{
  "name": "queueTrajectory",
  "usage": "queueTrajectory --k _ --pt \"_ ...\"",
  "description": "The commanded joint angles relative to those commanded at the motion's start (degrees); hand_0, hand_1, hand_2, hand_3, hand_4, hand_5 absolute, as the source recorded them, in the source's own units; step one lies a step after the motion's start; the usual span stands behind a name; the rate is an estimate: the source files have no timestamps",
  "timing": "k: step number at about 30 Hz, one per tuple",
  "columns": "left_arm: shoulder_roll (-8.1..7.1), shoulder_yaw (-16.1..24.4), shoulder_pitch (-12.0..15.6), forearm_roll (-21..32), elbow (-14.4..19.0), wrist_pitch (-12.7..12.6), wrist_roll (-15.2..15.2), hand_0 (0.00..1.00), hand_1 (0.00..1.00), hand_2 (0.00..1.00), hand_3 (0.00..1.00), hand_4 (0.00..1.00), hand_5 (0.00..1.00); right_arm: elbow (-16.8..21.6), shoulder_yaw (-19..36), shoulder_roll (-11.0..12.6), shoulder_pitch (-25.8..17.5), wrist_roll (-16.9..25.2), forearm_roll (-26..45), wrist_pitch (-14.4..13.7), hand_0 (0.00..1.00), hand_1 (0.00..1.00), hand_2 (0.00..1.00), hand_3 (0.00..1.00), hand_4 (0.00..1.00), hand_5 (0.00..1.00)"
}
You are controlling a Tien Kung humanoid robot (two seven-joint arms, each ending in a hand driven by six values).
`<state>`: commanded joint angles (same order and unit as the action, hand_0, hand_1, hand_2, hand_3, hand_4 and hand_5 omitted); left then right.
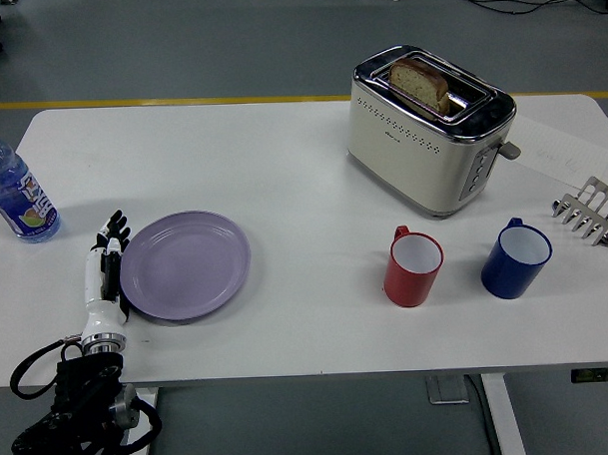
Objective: Push plate across desktop
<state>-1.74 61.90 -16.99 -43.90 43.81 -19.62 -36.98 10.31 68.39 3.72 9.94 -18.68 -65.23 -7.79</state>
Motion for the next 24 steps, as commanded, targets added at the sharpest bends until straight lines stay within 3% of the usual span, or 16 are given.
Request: queueTrajectory --k 24 --pt "0.97 -8.58 -1.65 3.55 2.53 -1.62 0.00 0.873 0.890 0.935 0.887 0.514 0.979 0.00 -0.45 0.12 -0.51 0.03 0.34 -0.01 0.528 0.474 0.595 0.552 0.251 0.194"
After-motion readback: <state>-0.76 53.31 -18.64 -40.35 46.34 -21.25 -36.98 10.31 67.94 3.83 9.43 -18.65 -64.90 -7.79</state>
